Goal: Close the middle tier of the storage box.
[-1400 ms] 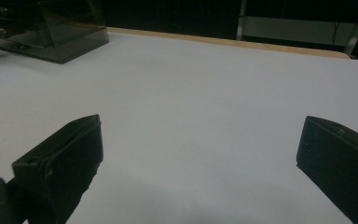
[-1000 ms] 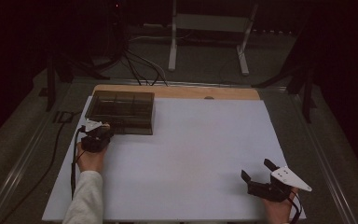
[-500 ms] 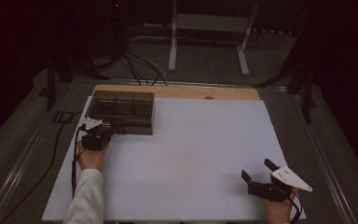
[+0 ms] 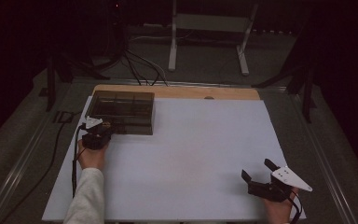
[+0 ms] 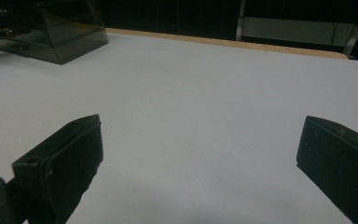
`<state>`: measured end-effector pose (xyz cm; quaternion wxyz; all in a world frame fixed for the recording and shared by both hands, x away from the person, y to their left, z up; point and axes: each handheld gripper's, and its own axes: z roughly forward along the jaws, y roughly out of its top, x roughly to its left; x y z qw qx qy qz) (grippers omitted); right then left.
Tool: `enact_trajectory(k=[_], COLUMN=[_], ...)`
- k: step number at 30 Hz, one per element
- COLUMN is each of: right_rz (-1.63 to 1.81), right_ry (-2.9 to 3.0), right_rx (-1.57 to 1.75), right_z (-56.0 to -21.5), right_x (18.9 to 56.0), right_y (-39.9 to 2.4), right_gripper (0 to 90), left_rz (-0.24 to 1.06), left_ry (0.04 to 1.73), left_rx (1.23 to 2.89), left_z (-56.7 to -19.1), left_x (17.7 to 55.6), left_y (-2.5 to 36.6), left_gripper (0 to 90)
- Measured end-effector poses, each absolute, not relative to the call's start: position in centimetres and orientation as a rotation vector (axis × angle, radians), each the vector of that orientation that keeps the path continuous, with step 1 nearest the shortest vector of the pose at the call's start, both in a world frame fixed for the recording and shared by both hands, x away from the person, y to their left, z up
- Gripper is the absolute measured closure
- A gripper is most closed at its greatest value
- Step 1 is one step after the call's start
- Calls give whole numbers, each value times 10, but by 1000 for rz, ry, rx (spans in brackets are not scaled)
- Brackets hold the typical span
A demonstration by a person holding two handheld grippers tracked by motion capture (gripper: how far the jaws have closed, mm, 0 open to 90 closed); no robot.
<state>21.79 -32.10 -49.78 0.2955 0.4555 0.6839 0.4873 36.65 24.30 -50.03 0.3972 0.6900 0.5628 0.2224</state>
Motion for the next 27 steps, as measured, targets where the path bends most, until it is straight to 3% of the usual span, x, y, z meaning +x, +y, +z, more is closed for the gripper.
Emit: enact_trajectory(k=[27], right_rz=[1294], right_ry=[1822], right_rx=[1207], right_z=[-498], right_x=[218], right_y=[-320], right_gripper=[7], left_rz=[559], left_ry=[1435], left_rx=[1730], left_z=[-503], left_x=[370], left_y=[243], left_gripper=[900])
